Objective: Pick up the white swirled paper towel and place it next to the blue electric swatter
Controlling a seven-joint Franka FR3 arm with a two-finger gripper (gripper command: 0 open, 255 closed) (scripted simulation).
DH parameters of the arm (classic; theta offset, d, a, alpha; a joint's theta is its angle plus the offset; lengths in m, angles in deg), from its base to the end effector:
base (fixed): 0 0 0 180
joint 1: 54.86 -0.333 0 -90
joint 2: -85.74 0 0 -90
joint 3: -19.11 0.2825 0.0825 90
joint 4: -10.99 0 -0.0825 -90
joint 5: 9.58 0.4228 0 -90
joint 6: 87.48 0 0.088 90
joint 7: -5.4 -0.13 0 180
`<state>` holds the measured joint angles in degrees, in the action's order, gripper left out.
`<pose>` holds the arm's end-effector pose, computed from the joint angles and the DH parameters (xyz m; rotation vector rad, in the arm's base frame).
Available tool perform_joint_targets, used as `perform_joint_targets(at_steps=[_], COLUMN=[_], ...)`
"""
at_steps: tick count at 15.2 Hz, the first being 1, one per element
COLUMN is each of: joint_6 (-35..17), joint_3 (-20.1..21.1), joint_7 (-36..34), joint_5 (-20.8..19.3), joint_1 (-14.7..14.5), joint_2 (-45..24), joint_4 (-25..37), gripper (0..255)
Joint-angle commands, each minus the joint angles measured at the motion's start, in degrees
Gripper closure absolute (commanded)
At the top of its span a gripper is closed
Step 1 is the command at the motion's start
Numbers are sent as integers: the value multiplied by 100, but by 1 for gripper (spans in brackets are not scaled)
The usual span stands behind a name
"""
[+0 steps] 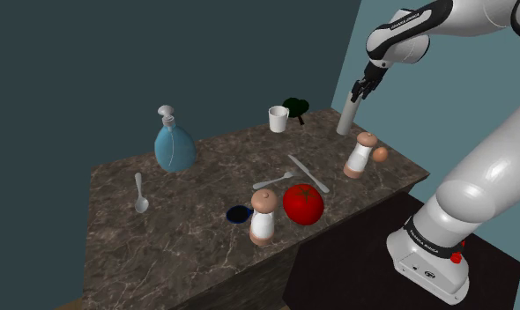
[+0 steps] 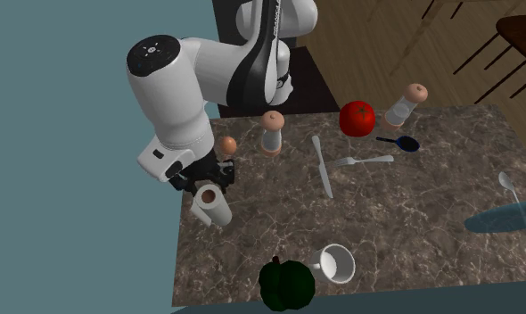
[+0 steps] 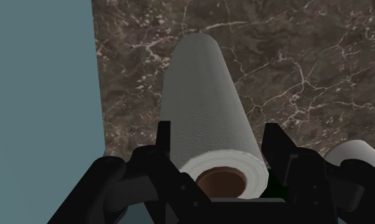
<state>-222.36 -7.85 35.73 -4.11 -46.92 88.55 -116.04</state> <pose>0.4735 -0.3266 0.3353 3.1013 -0.2215 0.3169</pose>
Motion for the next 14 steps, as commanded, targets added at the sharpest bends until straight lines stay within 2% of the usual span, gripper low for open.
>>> perform_joint_targets(at_steps=[1, 14], joint_6=[1, 905], joint_3=[0, 54], joint_7=[0, -257], joint_5=[0, -286], joint_1=[0, 11], joint_2=[-3, 384], joint_4=[-3, 568], gripper=[255, 255])
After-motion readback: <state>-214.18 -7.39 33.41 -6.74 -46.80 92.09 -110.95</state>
